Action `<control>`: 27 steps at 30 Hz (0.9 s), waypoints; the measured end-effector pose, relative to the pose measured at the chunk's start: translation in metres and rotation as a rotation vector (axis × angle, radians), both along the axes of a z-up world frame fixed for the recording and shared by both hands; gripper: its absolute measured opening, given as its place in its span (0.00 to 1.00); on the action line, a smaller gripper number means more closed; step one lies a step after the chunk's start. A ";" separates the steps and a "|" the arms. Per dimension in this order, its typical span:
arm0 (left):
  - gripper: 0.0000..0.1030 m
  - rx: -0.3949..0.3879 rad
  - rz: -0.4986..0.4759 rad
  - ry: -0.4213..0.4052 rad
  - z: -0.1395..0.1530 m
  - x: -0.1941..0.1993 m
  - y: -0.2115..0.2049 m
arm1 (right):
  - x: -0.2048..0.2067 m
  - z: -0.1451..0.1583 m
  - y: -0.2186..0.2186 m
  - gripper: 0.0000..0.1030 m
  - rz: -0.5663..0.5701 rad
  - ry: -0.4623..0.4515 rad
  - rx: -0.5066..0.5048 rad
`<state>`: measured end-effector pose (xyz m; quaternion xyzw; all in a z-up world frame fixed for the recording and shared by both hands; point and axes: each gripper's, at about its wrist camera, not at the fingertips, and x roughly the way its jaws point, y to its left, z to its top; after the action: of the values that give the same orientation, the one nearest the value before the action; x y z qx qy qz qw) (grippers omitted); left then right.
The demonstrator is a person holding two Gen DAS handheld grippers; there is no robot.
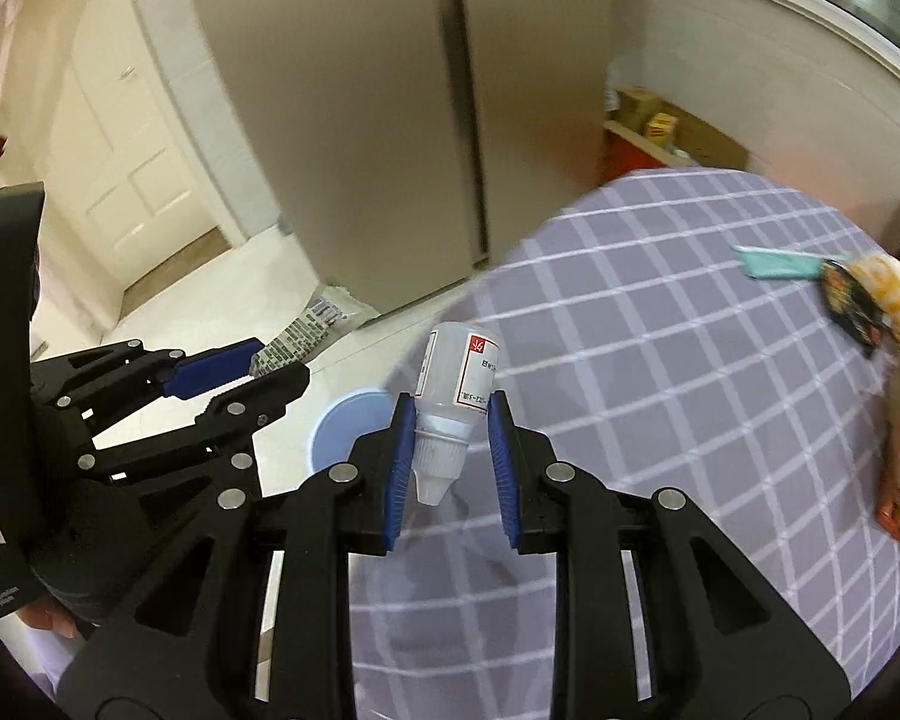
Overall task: Collect trash
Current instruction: 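Carry the packet and bottle over the bucket and open both grippers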
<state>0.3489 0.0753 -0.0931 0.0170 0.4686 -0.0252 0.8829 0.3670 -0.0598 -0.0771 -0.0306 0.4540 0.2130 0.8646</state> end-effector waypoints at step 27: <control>0.67 -0.016 0.259 0.119 -0.063 -0.008 0.127 | 0.024 -0.071 0.124 0.24 0.159 0.167 -0.066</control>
<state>0.3407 0.2020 -0.1563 -0.0523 0.5182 0.0841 0.8495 0.3914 0.0638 -0.1485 -0.0770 0.5272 0.2675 0.8029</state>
